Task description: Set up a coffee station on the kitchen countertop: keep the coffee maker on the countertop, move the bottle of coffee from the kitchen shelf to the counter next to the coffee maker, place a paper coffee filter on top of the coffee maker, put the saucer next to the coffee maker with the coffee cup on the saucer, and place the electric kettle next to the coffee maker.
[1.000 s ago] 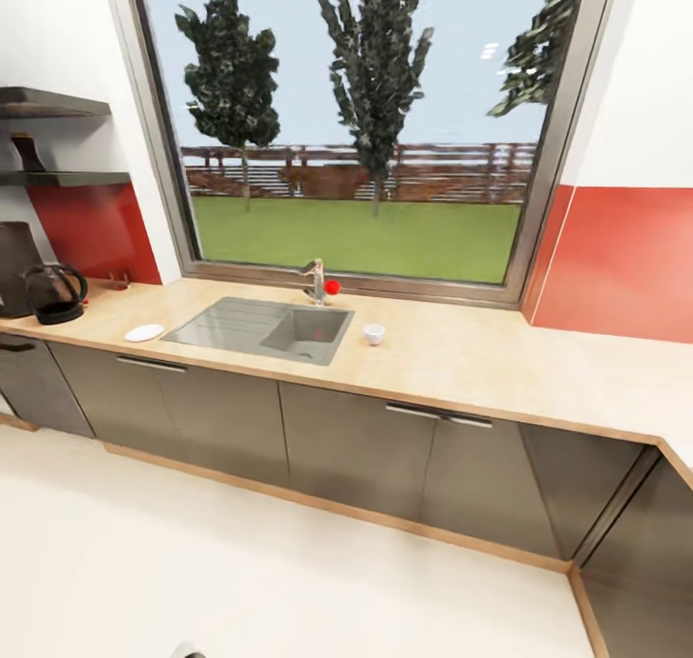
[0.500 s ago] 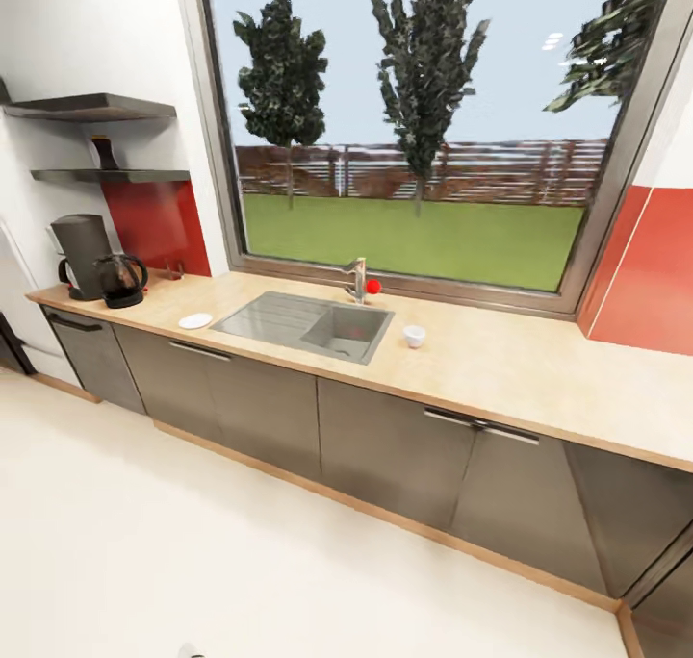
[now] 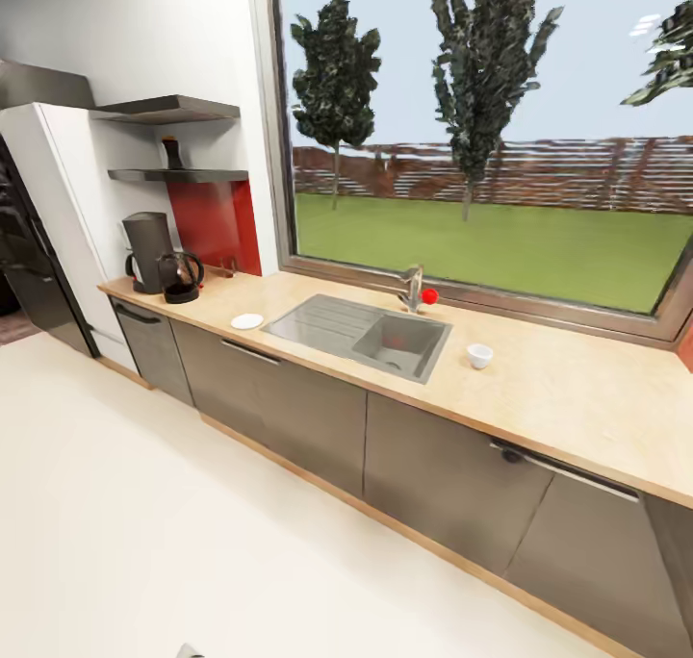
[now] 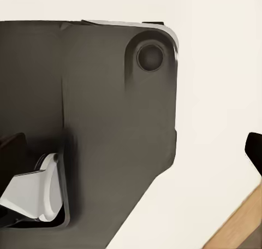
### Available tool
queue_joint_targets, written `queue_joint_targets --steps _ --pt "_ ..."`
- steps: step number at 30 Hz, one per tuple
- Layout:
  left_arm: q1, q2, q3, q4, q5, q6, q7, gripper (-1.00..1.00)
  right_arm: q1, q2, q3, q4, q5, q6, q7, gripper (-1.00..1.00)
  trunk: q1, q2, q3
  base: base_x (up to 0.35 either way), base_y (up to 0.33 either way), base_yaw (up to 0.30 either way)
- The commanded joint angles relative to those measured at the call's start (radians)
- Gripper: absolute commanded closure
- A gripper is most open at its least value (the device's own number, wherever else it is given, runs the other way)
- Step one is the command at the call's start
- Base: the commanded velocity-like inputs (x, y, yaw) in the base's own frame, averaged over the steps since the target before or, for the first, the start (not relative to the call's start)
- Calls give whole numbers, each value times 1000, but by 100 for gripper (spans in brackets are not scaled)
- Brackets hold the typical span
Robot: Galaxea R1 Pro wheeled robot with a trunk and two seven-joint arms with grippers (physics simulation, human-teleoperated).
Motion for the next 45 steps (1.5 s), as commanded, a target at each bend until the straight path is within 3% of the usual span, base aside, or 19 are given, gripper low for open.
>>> queue_joint_targets --steps 1,45 --pt "-1 0 2 1 7 -2 -3 100 0 0 0 0 0 -3 0 -100 1 -2 -2 285 174 283" --pt "-1 5 4 1 8 -2 -3 100 0 0 0 0 0 -3 0 -100 1 -2 -2 326 87 264"
